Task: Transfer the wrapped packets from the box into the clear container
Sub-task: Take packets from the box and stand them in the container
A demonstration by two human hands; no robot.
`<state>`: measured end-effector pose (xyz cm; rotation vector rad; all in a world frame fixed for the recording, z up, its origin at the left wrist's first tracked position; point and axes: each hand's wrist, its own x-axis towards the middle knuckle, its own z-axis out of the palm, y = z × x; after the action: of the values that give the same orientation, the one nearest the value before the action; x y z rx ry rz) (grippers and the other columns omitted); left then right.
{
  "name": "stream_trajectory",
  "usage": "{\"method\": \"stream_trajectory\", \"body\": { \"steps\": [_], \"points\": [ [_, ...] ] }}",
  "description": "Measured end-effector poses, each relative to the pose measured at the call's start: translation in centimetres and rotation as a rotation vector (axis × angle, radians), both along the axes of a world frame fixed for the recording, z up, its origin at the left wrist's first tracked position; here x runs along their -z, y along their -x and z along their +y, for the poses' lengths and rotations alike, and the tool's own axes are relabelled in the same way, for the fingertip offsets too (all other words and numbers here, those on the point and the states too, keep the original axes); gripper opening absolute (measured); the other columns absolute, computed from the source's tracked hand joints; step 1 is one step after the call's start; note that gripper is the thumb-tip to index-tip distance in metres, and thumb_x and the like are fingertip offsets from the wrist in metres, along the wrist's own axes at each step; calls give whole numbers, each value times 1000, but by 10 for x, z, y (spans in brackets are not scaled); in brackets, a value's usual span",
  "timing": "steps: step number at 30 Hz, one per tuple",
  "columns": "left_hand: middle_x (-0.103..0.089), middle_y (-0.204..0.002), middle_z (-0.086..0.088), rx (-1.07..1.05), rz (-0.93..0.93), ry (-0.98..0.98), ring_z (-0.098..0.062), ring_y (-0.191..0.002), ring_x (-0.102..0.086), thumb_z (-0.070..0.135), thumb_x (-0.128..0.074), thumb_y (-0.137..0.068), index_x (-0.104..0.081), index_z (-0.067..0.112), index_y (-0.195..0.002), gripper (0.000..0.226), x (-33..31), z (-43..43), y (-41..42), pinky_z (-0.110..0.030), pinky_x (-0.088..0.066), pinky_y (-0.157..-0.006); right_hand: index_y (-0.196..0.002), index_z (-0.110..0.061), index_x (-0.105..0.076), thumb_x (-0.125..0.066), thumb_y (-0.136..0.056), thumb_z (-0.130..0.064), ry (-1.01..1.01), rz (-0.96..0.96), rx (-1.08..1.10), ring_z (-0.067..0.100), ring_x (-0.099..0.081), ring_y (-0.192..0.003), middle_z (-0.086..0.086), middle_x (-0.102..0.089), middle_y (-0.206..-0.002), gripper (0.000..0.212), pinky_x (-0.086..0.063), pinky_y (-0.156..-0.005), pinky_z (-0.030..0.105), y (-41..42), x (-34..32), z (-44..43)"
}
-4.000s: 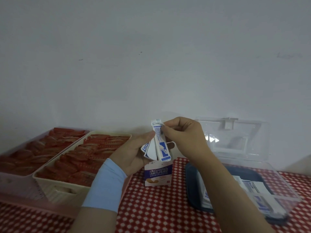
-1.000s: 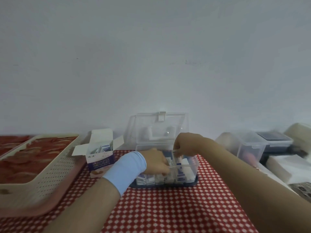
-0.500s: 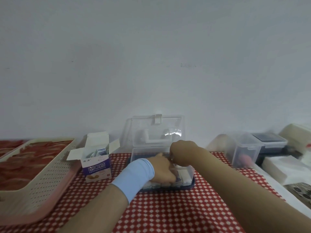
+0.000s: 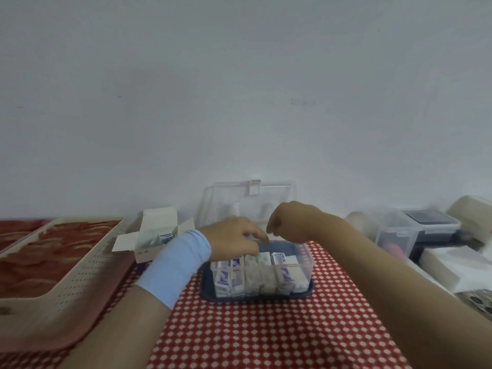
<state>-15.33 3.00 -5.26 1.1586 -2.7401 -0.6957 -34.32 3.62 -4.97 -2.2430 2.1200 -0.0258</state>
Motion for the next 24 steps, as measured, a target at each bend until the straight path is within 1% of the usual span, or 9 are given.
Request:
{"method": "stream_trajectory", "body": {
  "steps": [3,6,9,11,13,14,18,21,24],
  "points": [
    [-58,-124,14,-124,154,83,-5,-116,-52,23,-57,-91,-67,34,-120,33,-13,-8,-36,-30,-42,-104,-111,-35,-73,-53,-95,-16,102,-20,-4,16,-63,-109,-11,-68,-120,32,-53,-93,35,-11,-20,3],
    [-65,-107,19,-280,323,259,0,-101,-58,9,-53,-94,-71,35,-103,33,-16,-21,-76,-18,-44,-88,-107,-33,-75,-53,-95,-14,139,-144,-56,14,-63,-107,-13,-69,-115,32,-54,-94,36,-38,-34,1],
    [-67,-102,17,-434,372,325,-1,-92,-59,6,-54,-92,-70,34,-95,32,-11,-35,-114,-15,-41,-78,-105,-30,-76,-58,-93,-14,146,-264,-134,10,-65,-98,-12,-73,-109,27,-55,-92,33,-74,-37,-7],
    [-66,-102,16,-522,352,321,-2,-90,-59,5,-54,-90,-67,35,-92,33,-1,-41,-137,-13,-39,-74,-108,-24,-77,-60,-94,-13,142,-306,-194,5,-63,-81,-8,-74,-110,24,-54,-84,27,-98,-34,-15],
    [-64,-108,12,-576,303,297,-6,-96,-58,7,-55,-90,-64,35,-96,30,12,-46,-153,-18,-40,-82,-108,-22,-77,-61,-95,-12,142,-325,-231,-2,-57,-68,-6,-74,-109,23,-53,-77,25,-120,-29,-23],
    [-63,-113,9,-593,275,288,-8,-100,-56,9,-57,-90,-65,33,-100,27,20,-48,-160,-21,-41,-88,-107,-22,-78,-61,-95,-13,142,-326,-241,-2,-57,-69,-7,-74,-109,23,-55,-79,27,-132,-26,-28],
    [-60,-132,2,-611,221,288,-15,-122,-54,9,-57,-94,-67,25,-119,32,38,-57,-171,-30,-41,-106,-106,-29,-77,-61,-95,-20,144,-258,-256,8,-65,-97,-11,-74,-111,22,-54,-93,33,-167,-15,-47],
    [-60,-133,4,-596,243,282,-13,-120,-56,2,-51,-95,-65,24,-126,40,41,-62,-173,-26,-41,-104,-109,-31,-76,-64,-94,-21,135,-183,-264,9,-66,-99,-11,-73,-112,21,-55,-91,32,-187,-8,-59],
    [-63,-131,4,-580,269,256,-13,-112,-60,2,-51,-94,-65,25,-128,43,43,-66,-174,-21,-44,-93,-111,-32,-76,-69,-91,-21,122,-76,-265,13,-66,-95,-10,-72,-109,24,-56,-86,31,-205,-1,-72]
  ]
}}
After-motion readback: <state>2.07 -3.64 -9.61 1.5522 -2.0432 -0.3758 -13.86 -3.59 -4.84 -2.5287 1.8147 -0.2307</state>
